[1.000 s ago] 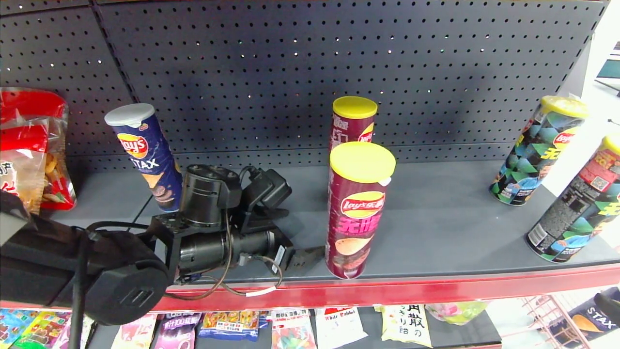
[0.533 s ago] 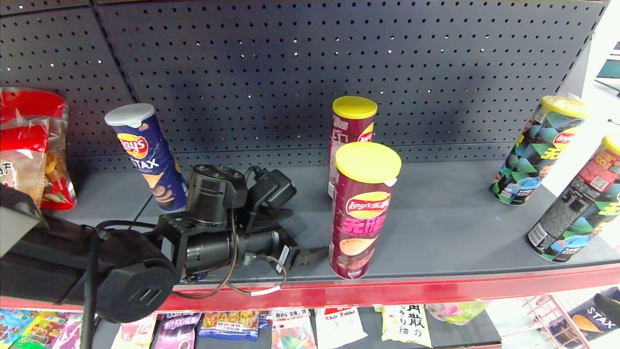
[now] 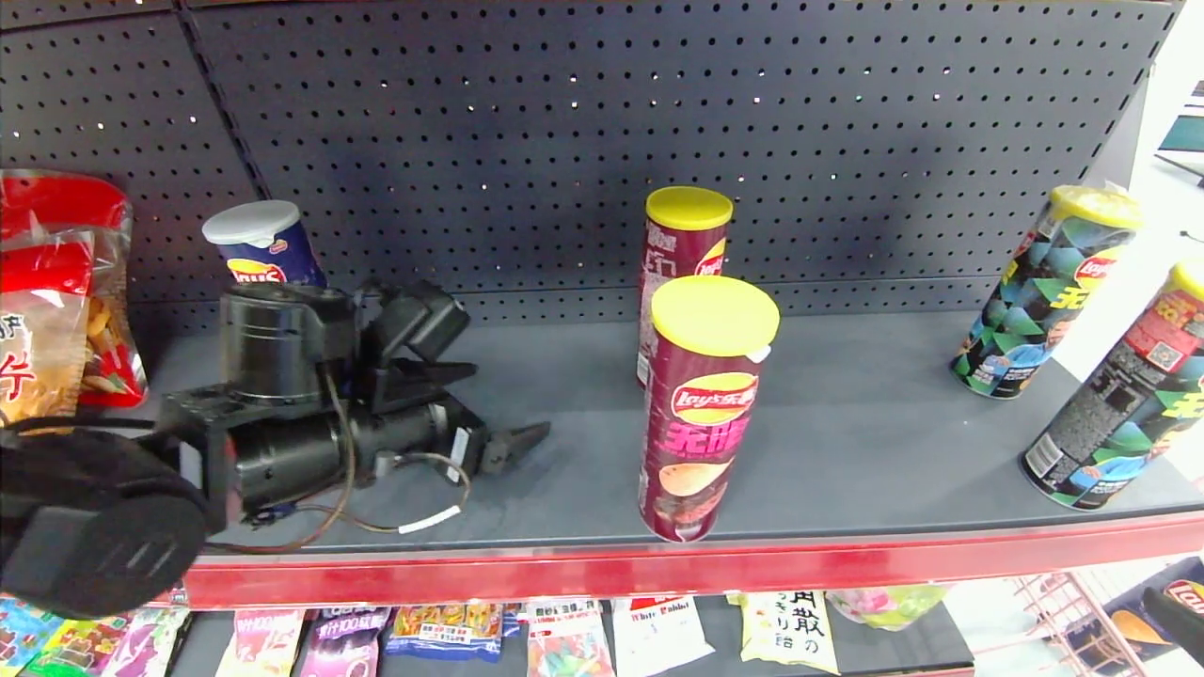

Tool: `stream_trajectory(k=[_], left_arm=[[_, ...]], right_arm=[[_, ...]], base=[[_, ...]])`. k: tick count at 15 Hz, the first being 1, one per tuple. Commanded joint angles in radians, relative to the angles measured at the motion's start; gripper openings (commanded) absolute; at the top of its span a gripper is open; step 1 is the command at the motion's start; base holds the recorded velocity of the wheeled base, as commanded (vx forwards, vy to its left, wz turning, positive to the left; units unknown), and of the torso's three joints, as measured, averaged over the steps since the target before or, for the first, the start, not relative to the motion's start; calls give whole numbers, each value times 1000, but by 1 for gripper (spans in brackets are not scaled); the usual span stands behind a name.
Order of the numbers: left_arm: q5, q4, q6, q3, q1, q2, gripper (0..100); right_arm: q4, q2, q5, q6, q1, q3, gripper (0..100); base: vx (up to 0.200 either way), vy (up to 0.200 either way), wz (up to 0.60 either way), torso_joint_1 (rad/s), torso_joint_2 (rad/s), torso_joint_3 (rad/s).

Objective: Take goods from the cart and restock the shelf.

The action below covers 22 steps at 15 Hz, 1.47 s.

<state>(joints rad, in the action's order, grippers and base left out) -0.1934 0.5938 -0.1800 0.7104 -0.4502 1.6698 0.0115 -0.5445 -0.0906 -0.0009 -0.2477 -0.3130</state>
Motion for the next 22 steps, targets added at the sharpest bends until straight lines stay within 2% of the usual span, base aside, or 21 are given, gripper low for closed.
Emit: stream_trajectory(k=[1, 2, 4, 7, 8, 9, 10, 13, 17, 22], left_arm=[[14, -72, -39, -39, 139, -214, 100], [8, -301, -38, -72, 185, -420, 100], [14, -628, -21, -78, 226, -667, 100], [19, -1068, -19, -40, 268, -953, 100], [12, -1140, -13, -22, 285, -996, 100], [22, -1143, 17, -20, 286, -1015, 100], [35, -1141, 22, -19, 292, -1015, 100], [49, -1092, 24, -23, 294, -1019, 100], [49, -1091, 20, -45, 294, -1044, 100], [49, -1092, 20, -77, 294, -1076, 100]], right_arm=[[1, 11, -11, -8, 18, 14, 100], [16, 26, -17, -24, 25, 52, 100], [-1, 72, -18, -27, 25, 54, 100], [5, 60, -35, -27, 73, 48, 100], [13, 44, -35, -27, 80, 43, 100], [13, 31, -35, -27, 82, 32, 100], [13, 18, -35, -25, 84, 25, 100], [18, -17, -34, -24, 90, 12, 100], [7, -14, -34, -28, 90, 14, 100], [5, -11, -32, -28, 90, 23, 100]], base=[[0, 0, 0, 0, 0, 0], [0, 0, 0, 0, 0, 0], [0, 0, 0, 0, 0, 0], [0, 0, 0, 0, 0, 0], [0, 0, 0, 0, 0, 0], [0, 0, 0, 0, 0, 0], [0, 0, 0, 0, 0, 0], [0, 0, 0, 0, 0, 0], [0, 0, 0, 0, 0, 0], [-200, 0, 0, 8, -1, 0]])
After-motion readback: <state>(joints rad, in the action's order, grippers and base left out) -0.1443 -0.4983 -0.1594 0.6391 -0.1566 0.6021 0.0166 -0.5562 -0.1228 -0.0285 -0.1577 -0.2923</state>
